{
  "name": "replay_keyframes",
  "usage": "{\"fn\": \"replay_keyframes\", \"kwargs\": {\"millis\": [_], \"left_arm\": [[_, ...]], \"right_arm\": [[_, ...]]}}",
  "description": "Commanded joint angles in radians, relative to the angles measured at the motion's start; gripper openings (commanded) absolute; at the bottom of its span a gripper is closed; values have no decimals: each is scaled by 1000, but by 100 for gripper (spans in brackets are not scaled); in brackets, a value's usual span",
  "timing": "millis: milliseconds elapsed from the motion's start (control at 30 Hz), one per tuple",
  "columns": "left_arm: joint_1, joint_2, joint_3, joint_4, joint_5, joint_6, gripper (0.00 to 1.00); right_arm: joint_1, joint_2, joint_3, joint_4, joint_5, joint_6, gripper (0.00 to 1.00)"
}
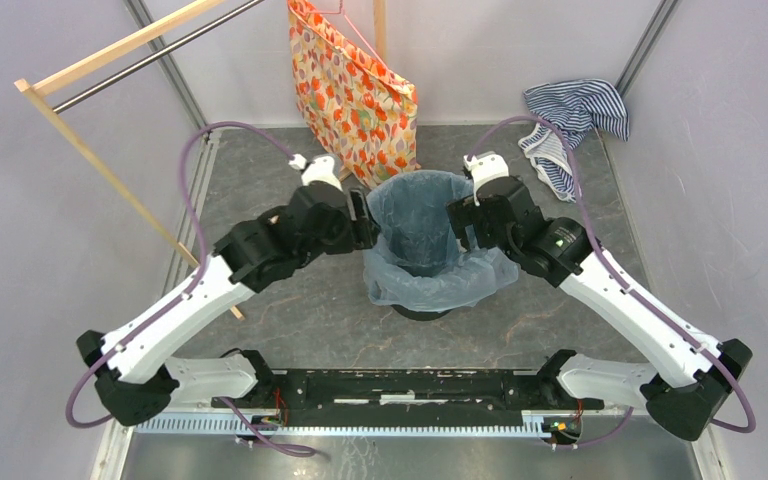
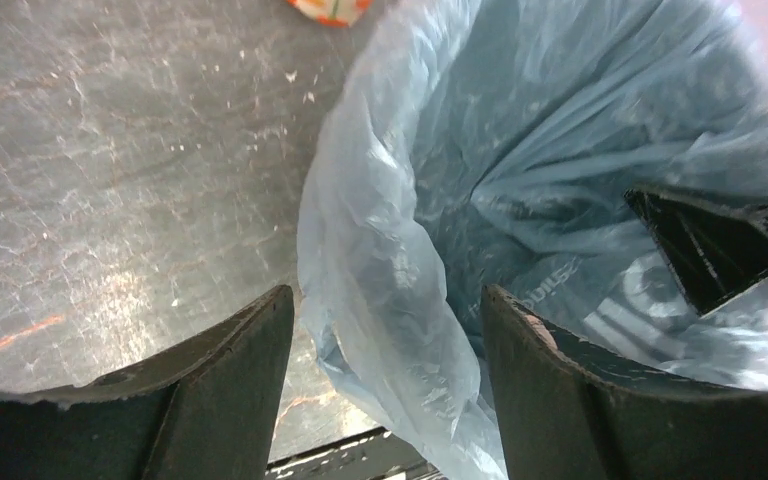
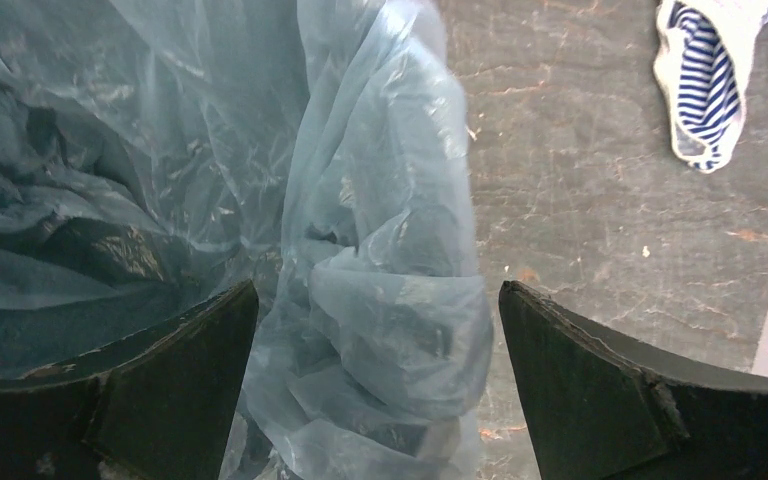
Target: Put the trash bags into the trash bin
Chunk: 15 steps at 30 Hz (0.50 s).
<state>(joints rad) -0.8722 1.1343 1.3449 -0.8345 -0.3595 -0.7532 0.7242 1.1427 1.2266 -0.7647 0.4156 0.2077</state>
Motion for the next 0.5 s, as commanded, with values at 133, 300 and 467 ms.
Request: {"fn": "replay_keyframes", "kwargs": {"millis": [133,300,467], "left_arm": [[-88,42,-124,28,-133,0,73],[-115,41,-166,33,-194,-2,71],[-117,51,-188,57,-201,4,71]], "right_arm": [[-11,-46,-75,103,-59,22,98],[-9,-60,-52,90,-52,15,98],[-11,-69,-78,106,-57,11,98]]}}
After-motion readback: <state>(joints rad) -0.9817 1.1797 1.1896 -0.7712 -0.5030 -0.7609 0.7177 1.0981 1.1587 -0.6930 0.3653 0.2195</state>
